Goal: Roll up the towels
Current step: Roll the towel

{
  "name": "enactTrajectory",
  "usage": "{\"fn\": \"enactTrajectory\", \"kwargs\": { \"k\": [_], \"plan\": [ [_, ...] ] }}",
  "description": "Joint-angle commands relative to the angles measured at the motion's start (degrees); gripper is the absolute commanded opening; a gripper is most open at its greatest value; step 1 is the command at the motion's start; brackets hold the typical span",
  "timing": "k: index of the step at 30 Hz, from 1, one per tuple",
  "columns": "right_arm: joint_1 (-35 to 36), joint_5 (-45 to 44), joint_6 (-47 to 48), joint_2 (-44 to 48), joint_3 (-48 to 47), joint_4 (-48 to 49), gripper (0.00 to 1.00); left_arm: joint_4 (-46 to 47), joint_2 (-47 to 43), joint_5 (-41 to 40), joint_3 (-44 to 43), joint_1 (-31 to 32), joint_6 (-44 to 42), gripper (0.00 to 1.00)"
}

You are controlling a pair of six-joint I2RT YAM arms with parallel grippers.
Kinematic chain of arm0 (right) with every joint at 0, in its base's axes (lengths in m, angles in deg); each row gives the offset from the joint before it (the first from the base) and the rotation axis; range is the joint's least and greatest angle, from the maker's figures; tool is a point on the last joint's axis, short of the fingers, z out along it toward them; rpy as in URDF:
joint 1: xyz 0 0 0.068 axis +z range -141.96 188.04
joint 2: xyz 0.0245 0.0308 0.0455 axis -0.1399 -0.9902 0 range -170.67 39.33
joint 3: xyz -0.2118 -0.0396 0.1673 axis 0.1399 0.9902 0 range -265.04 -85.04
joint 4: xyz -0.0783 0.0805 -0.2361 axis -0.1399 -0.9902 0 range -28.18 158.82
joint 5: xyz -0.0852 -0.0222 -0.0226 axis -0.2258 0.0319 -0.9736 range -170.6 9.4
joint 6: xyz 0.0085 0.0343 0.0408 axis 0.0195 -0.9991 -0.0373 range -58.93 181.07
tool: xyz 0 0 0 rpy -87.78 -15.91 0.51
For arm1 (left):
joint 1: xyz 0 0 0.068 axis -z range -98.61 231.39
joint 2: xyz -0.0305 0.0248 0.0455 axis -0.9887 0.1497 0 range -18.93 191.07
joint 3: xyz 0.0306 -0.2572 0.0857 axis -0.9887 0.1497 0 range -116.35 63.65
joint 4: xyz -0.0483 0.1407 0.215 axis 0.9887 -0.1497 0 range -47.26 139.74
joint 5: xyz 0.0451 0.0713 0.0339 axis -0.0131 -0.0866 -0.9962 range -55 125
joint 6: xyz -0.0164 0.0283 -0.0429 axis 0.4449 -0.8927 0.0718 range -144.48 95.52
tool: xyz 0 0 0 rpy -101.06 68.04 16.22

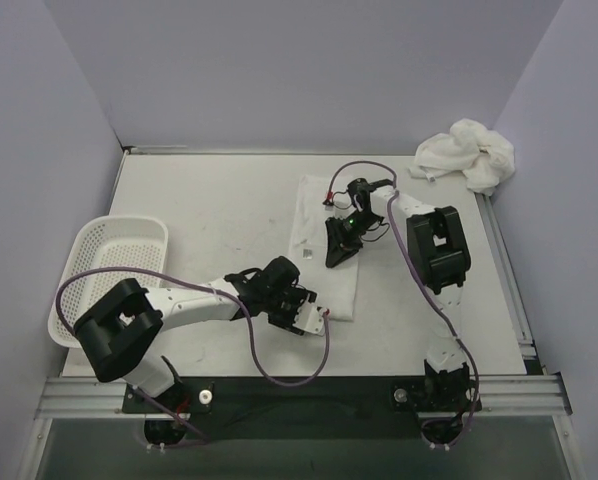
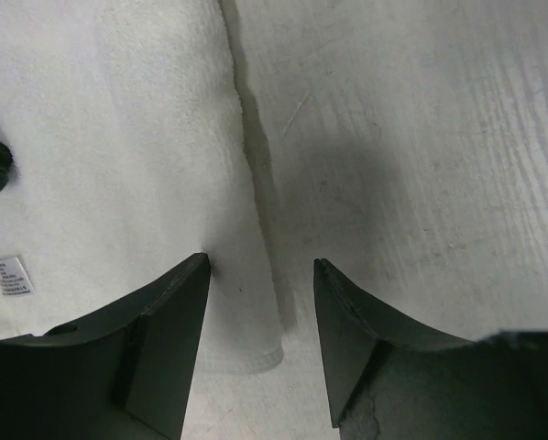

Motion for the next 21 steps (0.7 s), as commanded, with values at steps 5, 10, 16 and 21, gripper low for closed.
{"fn": "enactTrajectory", "kwargs": {
  "k": [5, 10, 16, 21],
  "plan": [
    [1.9, -0.8, 0.3, 0.0, 3.9, -0.1, 0.16, 7.5, 3.2, -3.8, 2.0, 1.1, -3.0, 0.44],
    [3.4, -0.4, 0.3, 2.3, 9.4, 1.0, 0.14, -1.4, -1.1, 1.8, 0.0, 2.4, 1.0, 0.13],
    [5.5, 1.8, 0.4, 6.9, 18.0, 2.7, 0.14, -15.7, -2.7, 13.5, -10.1, 1.6, 18.5, 0.0],
    [6.9, 2.4, 1.9, 8.6, 18.9, 2.1, 0.14, -16.5, -1.6, 19.1, -14.1, -0.5, 27.8, 0.0]
  ]
}}
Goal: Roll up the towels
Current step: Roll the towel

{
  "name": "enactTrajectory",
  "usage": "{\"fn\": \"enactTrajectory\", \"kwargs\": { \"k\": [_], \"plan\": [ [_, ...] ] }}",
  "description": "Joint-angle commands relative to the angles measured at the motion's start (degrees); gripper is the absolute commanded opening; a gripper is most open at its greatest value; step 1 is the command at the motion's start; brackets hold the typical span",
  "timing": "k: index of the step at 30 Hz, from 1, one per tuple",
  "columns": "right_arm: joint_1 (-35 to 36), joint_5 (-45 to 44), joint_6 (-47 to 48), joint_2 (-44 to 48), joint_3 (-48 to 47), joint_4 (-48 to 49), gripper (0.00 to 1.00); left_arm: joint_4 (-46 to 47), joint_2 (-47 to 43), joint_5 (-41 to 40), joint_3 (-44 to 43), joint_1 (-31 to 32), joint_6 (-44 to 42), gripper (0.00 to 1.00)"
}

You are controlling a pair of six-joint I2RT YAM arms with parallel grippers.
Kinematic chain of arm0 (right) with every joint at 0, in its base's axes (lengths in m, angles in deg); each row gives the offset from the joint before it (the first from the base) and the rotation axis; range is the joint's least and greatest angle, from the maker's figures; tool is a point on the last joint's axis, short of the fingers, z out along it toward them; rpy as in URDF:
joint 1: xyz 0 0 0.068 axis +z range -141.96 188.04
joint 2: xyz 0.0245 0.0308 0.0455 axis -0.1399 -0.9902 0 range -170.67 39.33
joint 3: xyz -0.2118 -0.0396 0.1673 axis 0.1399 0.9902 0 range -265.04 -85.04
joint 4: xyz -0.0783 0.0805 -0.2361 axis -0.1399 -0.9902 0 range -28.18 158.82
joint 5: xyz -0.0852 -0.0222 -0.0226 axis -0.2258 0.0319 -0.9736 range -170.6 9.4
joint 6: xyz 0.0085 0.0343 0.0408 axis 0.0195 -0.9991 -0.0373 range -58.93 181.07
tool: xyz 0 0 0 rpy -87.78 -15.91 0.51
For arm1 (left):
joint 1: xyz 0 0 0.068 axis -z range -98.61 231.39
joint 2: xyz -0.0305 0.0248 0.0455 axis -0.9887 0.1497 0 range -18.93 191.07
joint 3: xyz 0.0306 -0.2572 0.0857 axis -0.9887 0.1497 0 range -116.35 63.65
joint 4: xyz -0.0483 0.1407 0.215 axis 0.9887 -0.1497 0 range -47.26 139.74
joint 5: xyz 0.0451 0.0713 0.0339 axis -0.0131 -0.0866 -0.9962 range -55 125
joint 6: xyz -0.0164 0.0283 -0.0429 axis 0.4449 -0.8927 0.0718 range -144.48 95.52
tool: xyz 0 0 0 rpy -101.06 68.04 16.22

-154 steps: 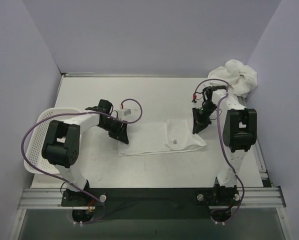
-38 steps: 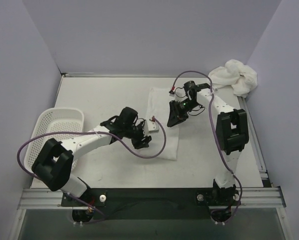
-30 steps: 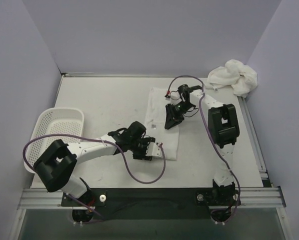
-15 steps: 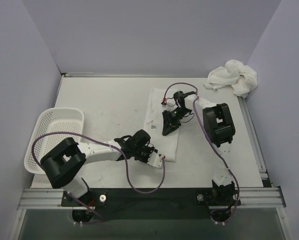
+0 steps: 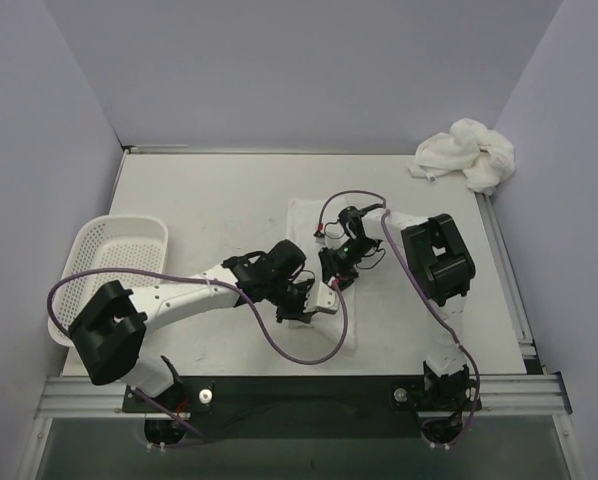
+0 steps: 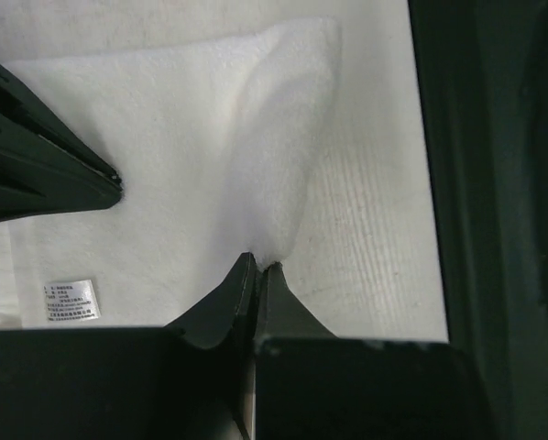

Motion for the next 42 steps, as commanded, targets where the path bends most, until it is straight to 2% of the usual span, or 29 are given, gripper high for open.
{"fn": "enactTrajectory", "kwargs": {
  "k": [1, 5, 11, 15, 24, 29, 33, 37, 42],
  "plan": [
    [1.2, -2.7, 2.7, 1.9, 1.0, -1.9, 0.14, -3.7, -0.2, 8.7, -4.5, -2.0, 9.4, 0.0],
    [1.2, -0.8, 4.2, 3.8, -1.6, -4.1, 0.15, -4.5, 3.4, 13.4, -8.7, -8.4, 12.4, 0.0],
    [-1.5, -1.6, 4.8, 7.3, -8.5, -7.0, 0.18, -6.2, 10.0, 18.0, -14.5, -14.0, 14.4, 0.0],
    [-2.8, -5.1, 5.0, 4.7, -13.5, -7.5, 0.19, -6.2, 13.2, 19.1, -16.2, -15.6, 15.4, 0.01],
    [-1.5, -7.8, 6.1, -5.2, -13.8, -6.2, 0.18, -4.3, 18.8, 19.1, -18.1, -19.7, 17.6, 0.05],
    [-1.5, -8.5, 6.3, -7.0, -14.2, -6.0, 0.18, -3.2, 23.1, 18.5, -20.0, -22.0, 19.5, 0.07],
    [-2.5, -8.6, 5.0, -3.5, -14.8, -6.3, 0.2, -2.9, 26.6, 18.0, -20.8, -22.4, 20.0, 0.08],
    [-4.4, -8.5, 3.5, 2.0, -15.2, -7.1, 0.32, -2.5, 27.9, 17.8, -20.6, -22.4, 21.0, 0.09],
    [-8.7, -5.6, 2.6, 9.4, -13.4, -9.5, 0.33, -1.9, 28.5, 17.3, -19.9, -22.4, 21.5, 0.09]
  ]
}}
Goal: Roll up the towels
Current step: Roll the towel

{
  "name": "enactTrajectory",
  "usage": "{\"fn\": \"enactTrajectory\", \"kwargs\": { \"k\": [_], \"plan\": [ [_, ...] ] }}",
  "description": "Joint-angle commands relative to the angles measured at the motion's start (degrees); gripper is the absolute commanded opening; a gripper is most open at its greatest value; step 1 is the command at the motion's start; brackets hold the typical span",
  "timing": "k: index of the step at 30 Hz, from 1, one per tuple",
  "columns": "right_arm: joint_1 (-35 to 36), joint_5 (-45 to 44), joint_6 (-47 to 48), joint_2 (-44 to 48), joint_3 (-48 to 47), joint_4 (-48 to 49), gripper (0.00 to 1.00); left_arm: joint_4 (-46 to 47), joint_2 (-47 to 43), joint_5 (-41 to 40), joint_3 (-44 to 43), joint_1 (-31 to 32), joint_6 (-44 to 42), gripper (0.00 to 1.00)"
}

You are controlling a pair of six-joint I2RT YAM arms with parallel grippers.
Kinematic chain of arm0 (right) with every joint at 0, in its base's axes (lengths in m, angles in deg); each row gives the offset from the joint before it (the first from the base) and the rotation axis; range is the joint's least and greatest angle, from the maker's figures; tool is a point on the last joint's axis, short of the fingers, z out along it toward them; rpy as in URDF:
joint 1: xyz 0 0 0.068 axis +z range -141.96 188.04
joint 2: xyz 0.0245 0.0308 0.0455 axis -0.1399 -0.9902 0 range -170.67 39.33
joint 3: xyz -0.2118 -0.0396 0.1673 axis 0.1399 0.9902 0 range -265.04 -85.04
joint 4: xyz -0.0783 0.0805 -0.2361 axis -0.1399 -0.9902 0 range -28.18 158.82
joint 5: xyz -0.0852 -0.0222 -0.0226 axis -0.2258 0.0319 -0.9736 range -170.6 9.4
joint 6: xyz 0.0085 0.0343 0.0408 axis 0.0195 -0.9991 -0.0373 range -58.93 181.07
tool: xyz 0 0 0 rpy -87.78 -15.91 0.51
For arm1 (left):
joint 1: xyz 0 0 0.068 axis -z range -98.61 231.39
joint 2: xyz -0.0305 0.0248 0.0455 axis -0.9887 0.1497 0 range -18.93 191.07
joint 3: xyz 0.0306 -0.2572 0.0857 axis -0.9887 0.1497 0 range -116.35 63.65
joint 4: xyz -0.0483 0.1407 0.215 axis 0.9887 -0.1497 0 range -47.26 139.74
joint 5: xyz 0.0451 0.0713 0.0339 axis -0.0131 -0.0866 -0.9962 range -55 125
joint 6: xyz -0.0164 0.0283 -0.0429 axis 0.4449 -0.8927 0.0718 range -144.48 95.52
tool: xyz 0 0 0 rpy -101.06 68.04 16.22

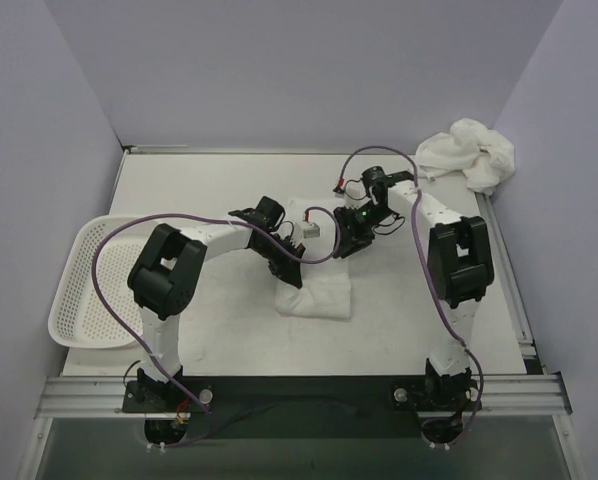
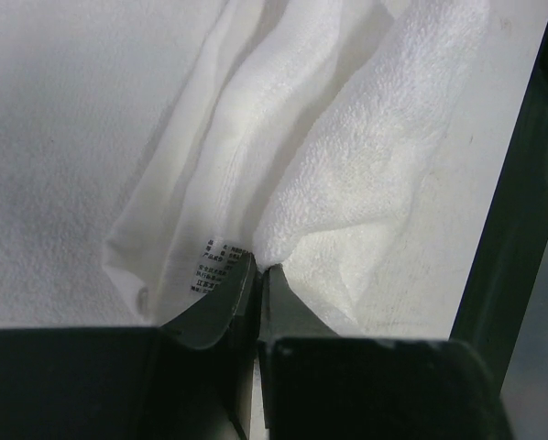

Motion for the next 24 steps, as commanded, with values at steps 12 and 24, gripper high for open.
{"fn": "enactTrajectory", "kwargs": {
  "k": [12, 24],
  "plan": [
    [-2.2, 18.9, -10.4, 13.4, 17.9, 3.6, 0.26, 3.3, 1.5, 1.1, -0.3, -2.1, 3.0, 0.16],
    [0.8, 0.8, -13.1, 3.3, 20.8, 7.1, 0.18, 2.4, -0.8, 2.2, 1.3, -5.7, 1.5, 0.49]
  ]
}}
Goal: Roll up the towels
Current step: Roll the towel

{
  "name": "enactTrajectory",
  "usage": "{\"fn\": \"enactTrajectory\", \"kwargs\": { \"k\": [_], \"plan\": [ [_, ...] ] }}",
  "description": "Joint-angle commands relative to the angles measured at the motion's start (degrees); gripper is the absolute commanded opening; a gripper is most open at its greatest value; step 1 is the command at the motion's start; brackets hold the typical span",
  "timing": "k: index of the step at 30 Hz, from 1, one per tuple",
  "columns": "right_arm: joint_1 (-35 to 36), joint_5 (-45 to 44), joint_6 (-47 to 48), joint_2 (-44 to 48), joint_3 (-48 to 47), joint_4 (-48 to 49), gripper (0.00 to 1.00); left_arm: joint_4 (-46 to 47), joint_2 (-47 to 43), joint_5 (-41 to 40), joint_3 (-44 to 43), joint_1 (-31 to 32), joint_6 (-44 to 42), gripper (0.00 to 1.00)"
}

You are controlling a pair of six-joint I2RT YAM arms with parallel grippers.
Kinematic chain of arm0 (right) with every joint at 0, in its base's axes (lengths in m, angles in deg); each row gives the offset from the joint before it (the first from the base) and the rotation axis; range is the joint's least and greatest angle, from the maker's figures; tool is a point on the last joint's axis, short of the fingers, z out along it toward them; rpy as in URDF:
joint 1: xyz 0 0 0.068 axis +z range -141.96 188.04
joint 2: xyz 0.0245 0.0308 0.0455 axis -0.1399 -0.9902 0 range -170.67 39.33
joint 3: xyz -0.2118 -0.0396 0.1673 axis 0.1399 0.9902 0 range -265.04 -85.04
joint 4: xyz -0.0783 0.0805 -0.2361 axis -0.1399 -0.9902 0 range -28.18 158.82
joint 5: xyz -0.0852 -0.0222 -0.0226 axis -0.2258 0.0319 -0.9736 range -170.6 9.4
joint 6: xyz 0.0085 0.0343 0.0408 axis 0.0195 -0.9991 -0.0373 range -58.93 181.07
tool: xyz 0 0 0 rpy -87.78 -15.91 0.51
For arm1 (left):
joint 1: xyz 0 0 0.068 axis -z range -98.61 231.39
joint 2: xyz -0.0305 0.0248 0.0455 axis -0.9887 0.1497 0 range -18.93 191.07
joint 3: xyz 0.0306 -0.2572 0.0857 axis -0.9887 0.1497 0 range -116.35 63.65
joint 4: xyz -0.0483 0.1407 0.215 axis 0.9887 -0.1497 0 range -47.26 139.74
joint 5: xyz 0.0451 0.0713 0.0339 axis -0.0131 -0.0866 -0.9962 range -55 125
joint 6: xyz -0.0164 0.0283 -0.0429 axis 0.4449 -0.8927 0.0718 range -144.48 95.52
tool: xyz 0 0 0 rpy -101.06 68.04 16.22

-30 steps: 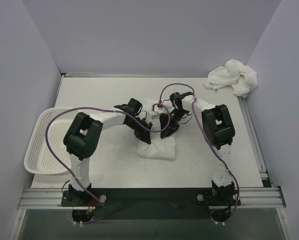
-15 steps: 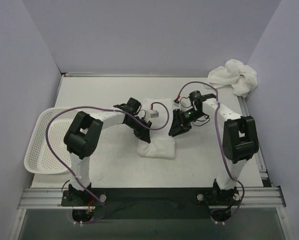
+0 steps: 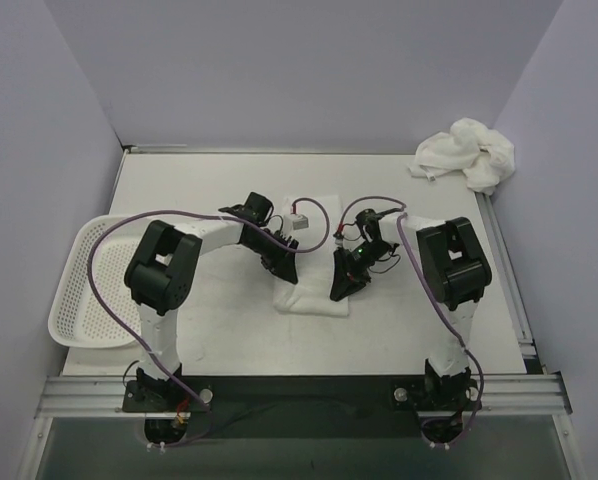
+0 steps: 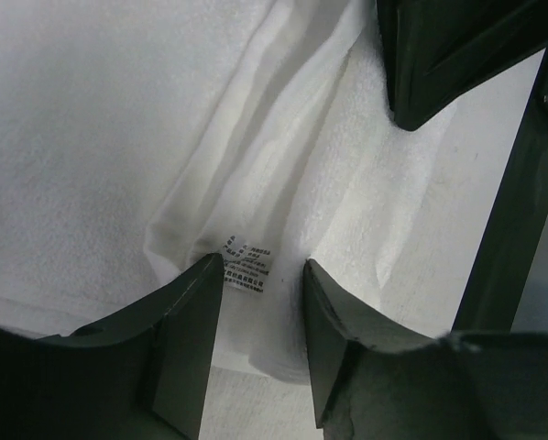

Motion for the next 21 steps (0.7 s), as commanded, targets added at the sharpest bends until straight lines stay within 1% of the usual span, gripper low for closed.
{"fn": "enactTrajectory", "kwargs": {
  "k": [1, 5, 6, 9, 11, 12, 13, 15, 17, 18, 19, 20, 21],
  "plan": [
    [-0.6, -7.0, -0.9, -2.8, -0.6, -1.3, 0.18, 0.5, -2.4, 0.3, 1.4, -2.5, -3.4, 0.51],
    [-0.9, -8.1, -0.5, -2.9, -0.8, -1.7, 0.18, -2.9, -6.9, -3.3, 3.9, -5.4, -11.5, 0.52],
    [-0.8, -7.9, -0.4, -2.9, -1.0, -1.8, 0.18, -3.5, -7.5, -5.6, 4.3, -5.9, -13.2, 0.52],
    [0.0, -7.9, 0.2, -2.2, -1.6, -2.4, 0.18, -4.4, -11.1, -8.0, 6.2, -8.3, -21.5, 0.5],
    [0.4, -7.8, 0.4, -1.5, -1.9, -2.6, 0.18, -4.7, -14.9, -8.3, 7.6, -9.7, -24.9, 0.51],
    [0.9, -8.1, 0.6, -1.3, -2.0, -2.8, 0.18, -4.8, -16.4, -8.7, 8.3, -9.7, -28.7, 0.51],
    [1.2, -8.1, 0.8, -1.2, -2.1, -2.8, 0.18, -4.9, -18.0, -9.0, 9.1, -9.7, -30.3, 0.5],
    [1.6, -8.3, 1.2, -1.0, -2.4, -3.1, 0.18, -4.6, -22.7, -10.0, 11.1, -9.0, -32.7, 0.52],
    [2.6, -9.0, 1.5, -0.9, -2.7, -3.5, 0.18, -2.5, -25.8, -12.2, 13.2, -6.9, -34.0, 0.55],
    [2.7, -9.1, 1.7, -0.9, -2.7, -3.5, 0.19, -1.4, -29.0, -14.4, 14.1, -4.2, -34.2, 0.56],
    [3.0, -9.2, 1.6, -0.9, -2.8, -3.5, 0.19, 0.0, -30.7, -15.9, 15.3, -2.4, -34.7, 0.62],
    [3.1, -9.4, 1.6, -1.0, -2.8, -3.6, 0.19, 3.2, -33.9, -17.4, 17.7, -0.4, -35.0, 0.66],
    [3.1, -9.6, 1.6, -0.9, -2.8, -3.6, 0.19, 4.7, -35.3, -20.0, 19.0, 4.1, -36.3, 0.67]
  ]
}}
